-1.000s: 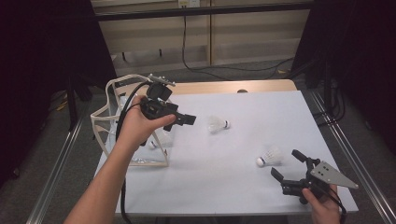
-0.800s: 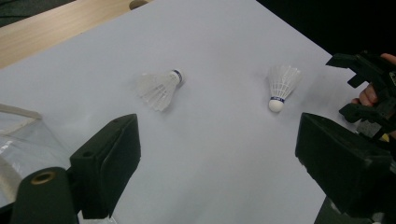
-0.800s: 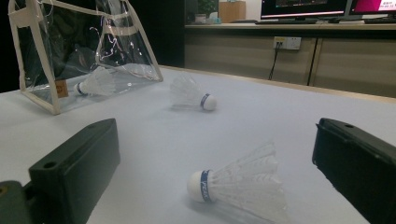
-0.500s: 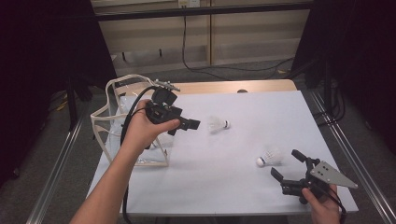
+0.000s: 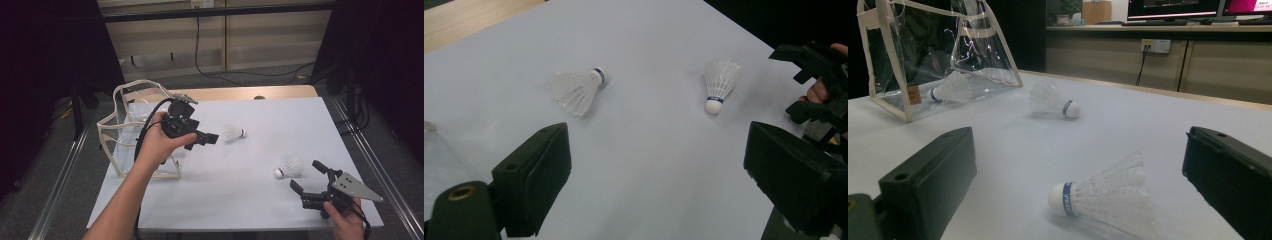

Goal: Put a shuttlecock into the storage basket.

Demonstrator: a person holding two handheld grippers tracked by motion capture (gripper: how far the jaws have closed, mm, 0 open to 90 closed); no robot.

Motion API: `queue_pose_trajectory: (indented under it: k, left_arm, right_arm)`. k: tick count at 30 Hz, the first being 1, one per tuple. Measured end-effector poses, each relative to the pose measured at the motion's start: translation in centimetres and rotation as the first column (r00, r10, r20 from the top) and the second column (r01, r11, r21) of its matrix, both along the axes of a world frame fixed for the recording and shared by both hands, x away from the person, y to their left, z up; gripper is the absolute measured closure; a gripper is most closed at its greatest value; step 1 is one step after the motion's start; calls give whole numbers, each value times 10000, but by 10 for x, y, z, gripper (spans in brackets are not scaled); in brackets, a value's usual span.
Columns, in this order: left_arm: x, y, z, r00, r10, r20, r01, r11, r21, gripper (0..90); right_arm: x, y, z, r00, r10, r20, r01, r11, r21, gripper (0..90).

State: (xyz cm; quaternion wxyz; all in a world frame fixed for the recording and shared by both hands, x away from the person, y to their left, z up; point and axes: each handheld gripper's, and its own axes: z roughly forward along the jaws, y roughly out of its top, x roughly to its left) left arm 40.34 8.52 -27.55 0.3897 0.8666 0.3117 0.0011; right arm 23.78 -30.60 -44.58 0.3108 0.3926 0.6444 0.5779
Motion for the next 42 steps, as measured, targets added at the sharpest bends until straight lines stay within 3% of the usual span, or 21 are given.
queue_pose_trajectory:
  k: [42]
  left_arm:
    - [-13,-15,-49,9989,-467,-13,467,9985,-291,86]
  right_arm:
    - [0,0,0,10000,19,-38,-19,10000,-6,7]
